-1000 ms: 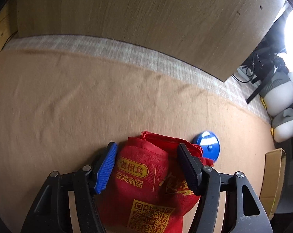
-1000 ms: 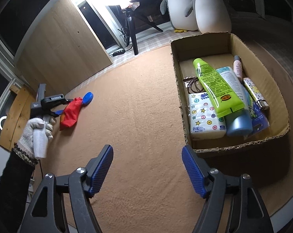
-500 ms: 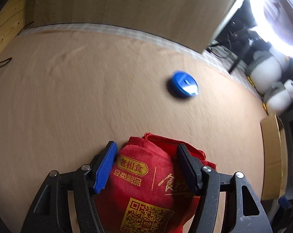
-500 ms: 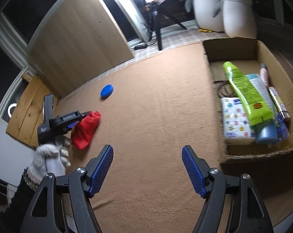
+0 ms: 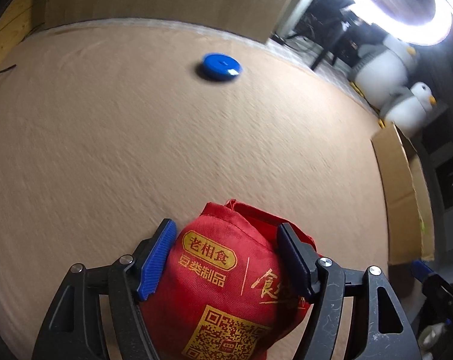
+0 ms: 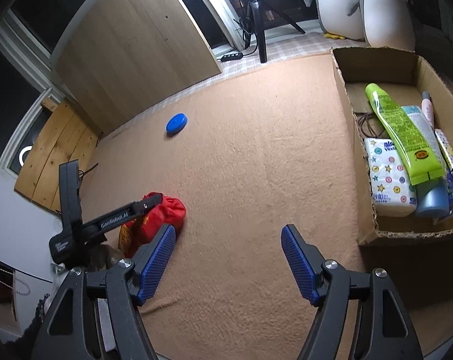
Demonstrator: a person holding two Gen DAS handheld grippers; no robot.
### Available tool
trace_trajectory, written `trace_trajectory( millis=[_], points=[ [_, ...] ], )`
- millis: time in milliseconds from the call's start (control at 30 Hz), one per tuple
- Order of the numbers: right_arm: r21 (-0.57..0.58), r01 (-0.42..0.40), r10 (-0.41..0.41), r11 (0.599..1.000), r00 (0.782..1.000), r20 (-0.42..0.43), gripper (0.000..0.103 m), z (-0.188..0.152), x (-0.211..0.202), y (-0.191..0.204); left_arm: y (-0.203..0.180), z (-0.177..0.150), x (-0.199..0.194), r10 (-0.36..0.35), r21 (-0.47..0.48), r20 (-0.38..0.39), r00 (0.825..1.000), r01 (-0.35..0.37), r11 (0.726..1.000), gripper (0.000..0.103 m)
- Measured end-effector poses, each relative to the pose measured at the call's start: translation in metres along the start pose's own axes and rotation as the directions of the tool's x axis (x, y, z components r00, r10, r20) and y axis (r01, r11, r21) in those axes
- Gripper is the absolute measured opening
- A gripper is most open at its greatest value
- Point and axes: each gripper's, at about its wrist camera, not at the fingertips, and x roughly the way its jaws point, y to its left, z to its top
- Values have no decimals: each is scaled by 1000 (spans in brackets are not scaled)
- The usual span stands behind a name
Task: Organize objects
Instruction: 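Lift the red bag with the left tool while the right tool grasps it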
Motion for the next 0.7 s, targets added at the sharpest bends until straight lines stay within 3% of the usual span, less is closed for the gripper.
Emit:
trace_trajectory(
  millis=[200, 333, 500, 700],
  points=[
    [2, 0, 0, 1000, 1000, -19, 70, -5, 3, -1, -4, -7, -9, -84, 8, -86, 993, 85, 996, 73],
    [7, -4, 4, 1000, 1000, -29, 70, -8, 5, 1, 6, -4, -29, -88, 63, -81, 993, 93, 994, 74],
    [14, -16, 17, 1000, 998, -52, 70, -13, 11, 4, 29, -2, -39, -117, 129, -133, 984, 134, 982, 76],
    [43, -48, 53, 998, 992, -113, 70, -23, 29, 9, 40, -10, -41, -185, 133, -158, 970, 206, 970, 77]
  ],
)
